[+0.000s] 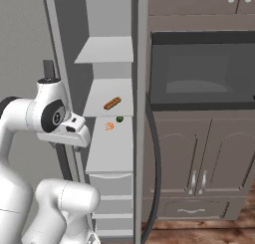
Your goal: Store the hot dog in the freezer for long-term storage. Close the freezer door after placing the cooked food.
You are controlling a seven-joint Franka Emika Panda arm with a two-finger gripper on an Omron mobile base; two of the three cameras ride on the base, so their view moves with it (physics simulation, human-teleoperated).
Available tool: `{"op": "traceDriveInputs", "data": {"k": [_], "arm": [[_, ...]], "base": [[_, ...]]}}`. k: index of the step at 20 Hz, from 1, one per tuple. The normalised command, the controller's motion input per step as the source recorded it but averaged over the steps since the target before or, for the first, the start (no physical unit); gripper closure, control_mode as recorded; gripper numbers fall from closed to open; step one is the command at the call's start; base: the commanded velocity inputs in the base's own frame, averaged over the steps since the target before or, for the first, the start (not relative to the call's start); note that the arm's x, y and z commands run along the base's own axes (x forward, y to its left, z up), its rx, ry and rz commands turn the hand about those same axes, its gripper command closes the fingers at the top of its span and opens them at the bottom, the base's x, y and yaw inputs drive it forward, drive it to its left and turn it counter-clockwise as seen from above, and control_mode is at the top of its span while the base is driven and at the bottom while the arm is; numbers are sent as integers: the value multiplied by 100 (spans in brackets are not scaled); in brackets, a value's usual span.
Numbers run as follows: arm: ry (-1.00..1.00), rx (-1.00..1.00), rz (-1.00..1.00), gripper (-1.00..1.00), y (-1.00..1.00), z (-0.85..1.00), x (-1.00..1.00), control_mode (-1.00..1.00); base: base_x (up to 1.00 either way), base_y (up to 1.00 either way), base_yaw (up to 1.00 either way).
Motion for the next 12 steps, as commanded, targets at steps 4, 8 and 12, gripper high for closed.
{"op": "traceDriveInputs", "data": {"k": [4,8,12], "arm": [[2,0,0,-100,0,-7,-6,100],[0,0,0,-100,0,0,0,100],[0,0,0,-100,0,0,0,100]], "base": [[-24,0,0],[-28,0,0],[-26,0,0]]}}
